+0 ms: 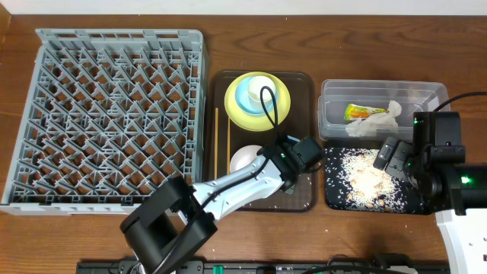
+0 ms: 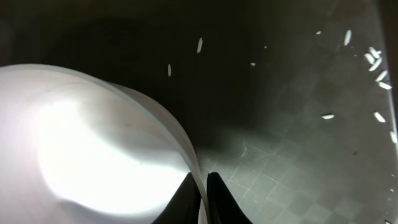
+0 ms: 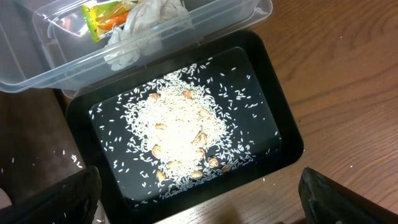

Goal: Sort waste into correct bins and load items into the dishwasher
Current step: 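Grip the white bowl's rim with the left gripper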

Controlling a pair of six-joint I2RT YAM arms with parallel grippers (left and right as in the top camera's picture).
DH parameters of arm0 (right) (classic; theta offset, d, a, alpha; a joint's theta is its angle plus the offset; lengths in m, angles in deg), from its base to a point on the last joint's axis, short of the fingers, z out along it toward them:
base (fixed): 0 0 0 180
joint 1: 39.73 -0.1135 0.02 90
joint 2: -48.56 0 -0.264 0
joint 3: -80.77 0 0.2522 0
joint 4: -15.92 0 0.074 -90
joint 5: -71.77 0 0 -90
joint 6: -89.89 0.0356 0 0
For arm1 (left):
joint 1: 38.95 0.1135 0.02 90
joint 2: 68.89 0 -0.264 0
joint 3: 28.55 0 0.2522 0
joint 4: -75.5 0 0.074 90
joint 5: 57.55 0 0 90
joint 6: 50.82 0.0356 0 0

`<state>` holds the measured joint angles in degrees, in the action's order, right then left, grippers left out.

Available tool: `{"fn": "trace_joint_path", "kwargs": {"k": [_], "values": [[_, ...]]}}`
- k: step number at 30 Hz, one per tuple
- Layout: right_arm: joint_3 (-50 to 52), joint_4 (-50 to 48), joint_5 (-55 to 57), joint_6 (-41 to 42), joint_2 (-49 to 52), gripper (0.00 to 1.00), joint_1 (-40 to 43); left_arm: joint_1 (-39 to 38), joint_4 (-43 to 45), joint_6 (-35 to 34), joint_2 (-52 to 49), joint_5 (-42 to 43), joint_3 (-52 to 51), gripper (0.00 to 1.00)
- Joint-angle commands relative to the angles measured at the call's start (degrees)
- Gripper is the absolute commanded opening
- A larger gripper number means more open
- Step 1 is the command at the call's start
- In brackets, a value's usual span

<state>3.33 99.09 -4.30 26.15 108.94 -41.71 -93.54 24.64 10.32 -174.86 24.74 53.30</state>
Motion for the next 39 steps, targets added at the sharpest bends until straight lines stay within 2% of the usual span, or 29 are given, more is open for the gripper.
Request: {"fn": "trace_joint_path", "kwargs": {"k": [1, 13, 15, 16, 19, 20, 22, 28, 32, 39], "values": [[-0.31, 0.02, 0.39, -0.20, 0.07, 0.99, 0.46, -0.02, -0.48, 1.68, 3.63, -0.44, 0.11, 0.07], [-0.31, 0.04, 0.39, -0.20, 0.04, 0.99, 0.46, -0.15, -1.16, 2.64, 3.21, -0.28, -0.39, 0.09], [-0.31, 0.04, 0.39, -0.20, 0.04, 0.99, 0.46, -0.15, -1.11, 2.64, 2.84, -0.28, -0.39, 0.17], [-0.31, 0.02, 0.39, -0.20, 0.07, 0.99, 0.46, -0.15, -0.98, 2.64, 2.75, -0.28, -0.39, 0.28], [-0.31, 0.04, 0.39, -0.20, 0.04, 0.99, 0.46, -0.15, -0.61, 2.62, 2.67, -0.28, -0.39, 0.42], [-0.31, 0.04, 0.39, -0.20, 0.07, 0.99, 0.46, -0.15, -0.48, 2.62, 2.64, -0.28, -0.39, 0.52], [-0.31, 0.04, 0.39, -0.20, 0.04, 0.99, 0.46, -0.15, -0.35, 2.64, 2.64, -0.28, -0.39, 0.55], [-0.31, 0.04, 0.39, -0.20, 0.07, 0.99, 0.46, -0.15, 0.59, 2.64, 1.33, -0.48, -0.39, 0.54], [-0.31, 0.02, 0.39, -0.20, 0.07, 0.99, 0.46, -0.15, 0.98, 2.67, -1.11, -0.48, -0.39, 0.45], [-0.31, 0.04, 0.39, -0.20, 0.07, 0.99, 0.46, -0.13, 0.76, 2.71, -2.97, -0.59, -0.39, 0.24]]}}
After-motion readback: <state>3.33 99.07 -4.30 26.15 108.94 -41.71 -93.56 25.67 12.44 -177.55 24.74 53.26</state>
